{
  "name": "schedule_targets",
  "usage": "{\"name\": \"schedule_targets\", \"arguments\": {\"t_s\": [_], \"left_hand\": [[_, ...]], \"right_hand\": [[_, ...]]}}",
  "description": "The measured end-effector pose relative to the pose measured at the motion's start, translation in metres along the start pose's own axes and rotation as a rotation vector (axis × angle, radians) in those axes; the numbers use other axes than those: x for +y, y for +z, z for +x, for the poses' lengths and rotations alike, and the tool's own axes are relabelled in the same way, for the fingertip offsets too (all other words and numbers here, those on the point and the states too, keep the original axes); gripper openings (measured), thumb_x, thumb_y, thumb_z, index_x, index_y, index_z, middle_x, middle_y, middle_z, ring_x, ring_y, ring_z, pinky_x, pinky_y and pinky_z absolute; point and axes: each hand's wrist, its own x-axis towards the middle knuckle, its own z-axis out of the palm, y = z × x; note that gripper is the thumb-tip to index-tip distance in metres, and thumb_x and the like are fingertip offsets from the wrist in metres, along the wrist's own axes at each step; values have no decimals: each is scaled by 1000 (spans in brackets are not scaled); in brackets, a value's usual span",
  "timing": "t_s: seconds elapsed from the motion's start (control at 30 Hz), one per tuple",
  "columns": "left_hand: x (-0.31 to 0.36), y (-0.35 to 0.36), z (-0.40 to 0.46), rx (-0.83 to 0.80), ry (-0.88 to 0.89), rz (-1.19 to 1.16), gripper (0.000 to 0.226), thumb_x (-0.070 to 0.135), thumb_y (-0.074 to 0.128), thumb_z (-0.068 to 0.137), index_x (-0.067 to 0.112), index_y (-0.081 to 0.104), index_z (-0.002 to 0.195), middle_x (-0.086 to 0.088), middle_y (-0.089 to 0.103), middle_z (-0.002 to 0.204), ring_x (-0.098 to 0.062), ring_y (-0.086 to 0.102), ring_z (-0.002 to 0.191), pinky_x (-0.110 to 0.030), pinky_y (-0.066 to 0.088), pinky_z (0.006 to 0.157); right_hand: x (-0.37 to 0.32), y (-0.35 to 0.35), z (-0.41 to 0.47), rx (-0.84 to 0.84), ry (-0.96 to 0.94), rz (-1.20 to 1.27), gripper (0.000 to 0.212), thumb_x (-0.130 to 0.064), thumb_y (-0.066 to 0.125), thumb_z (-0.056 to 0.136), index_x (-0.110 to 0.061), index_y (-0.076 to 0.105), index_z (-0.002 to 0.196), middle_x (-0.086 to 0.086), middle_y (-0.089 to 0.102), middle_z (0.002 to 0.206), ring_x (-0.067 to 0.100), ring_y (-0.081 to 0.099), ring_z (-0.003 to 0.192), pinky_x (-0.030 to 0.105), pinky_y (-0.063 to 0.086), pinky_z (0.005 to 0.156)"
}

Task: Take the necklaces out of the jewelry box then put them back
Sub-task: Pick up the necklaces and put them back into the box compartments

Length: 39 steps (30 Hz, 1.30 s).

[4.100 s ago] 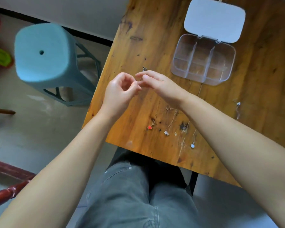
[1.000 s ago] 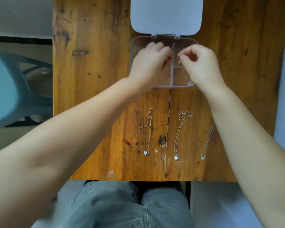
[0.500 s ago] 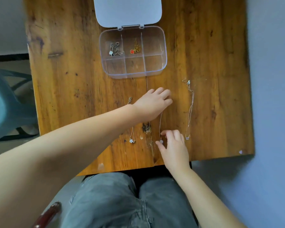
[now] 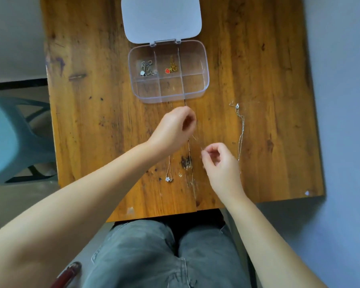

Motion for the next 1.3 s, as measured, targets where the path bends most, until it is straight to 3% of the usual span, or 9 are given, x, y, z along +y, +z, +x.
{"name": "schedule_targets", "arguments": {"t_s": [0.2,0.3,0.37,0.63,0.8,0.93,1.07,1.23,1.3], "left_hand": [[-24,-68,15,354,-184,-203,6,15,55,89,17,56,84,16,53,73,3,51,64,-6,43,61],[-42,-86,24,395,-199,-129,5,14,55,90,17,56,86,13,54,75,0,51,67,-5,42,63],[-56,-89,29,355,-207,-15,4,12,54,90,13,57,89,6,57,83,-4,50,72,-8,40,65],[-76,-83,30,202,-31,366,13,8,49,91,0,59,92,-17,62,91,-31,56,82,-44,49,68],[-69,-85,27,196,44,468,18,10,47,93,1,61,99,-18,61,92,-34,55,80,-40,43,65],[-30,-67,31,135,242,409,19,11,48,91,2,59,104,-19,62,94,-35,57,84,-40,46,64],[18,-8,51,-136,407,353,28,16,42,95,7,52,120,-14,63,106,-32,59,96,-41,51,69],[44,60,93,-317,340,599,45,17,44,95,9,33,138,-16,44,133,-34,44,119,-45,45,88],[45,75,105,-327,295,659,43,19,48,95,7,38,135,-16,40,135,-34,38,123,-45,42,92]], "right_hand": [[-81,22,63,-13,-188,156,5,-14,56,92,-14,55,87,-2,63,80,14,66,80,25,57,69],[-101,45,93,-5,-237,61,5,-15,57,92,-14,55,87,0,62,81,12,61,76,11,50,65],[-104,62,109,-9,-220,-10,5,-16,57,92,-15,55,87,-4,58,80,7,56,73,5,45,60],[-101,86,124,41,-342,-462,14,-23,55,94,-16,66,99,1,71,93,16,63,79,22,40,57],[-96,67,109,32,-317,-257,16,-18,52,95,-12,66,101,2,69,96,10,60,81,17,49,65],[-49,19,71,201,-158,-176,14,-16,53,94,-12,62,104,1,66,97,11,59,81,12,44,65],[22,-34,18,261,141,-194,17,-17,53,94,-13,60,110,4,66,101,18,62,91,27,52,77],[79,-47,-30,254,328,-211,22,-19,54,94,-12,57,114,4,60,107,12,57,84,15,42,66],[84,-38,-36,278,315,-235,28,-22,59,91,-12,55,117,1,54,107,11,54,81,20,42,68]]}}
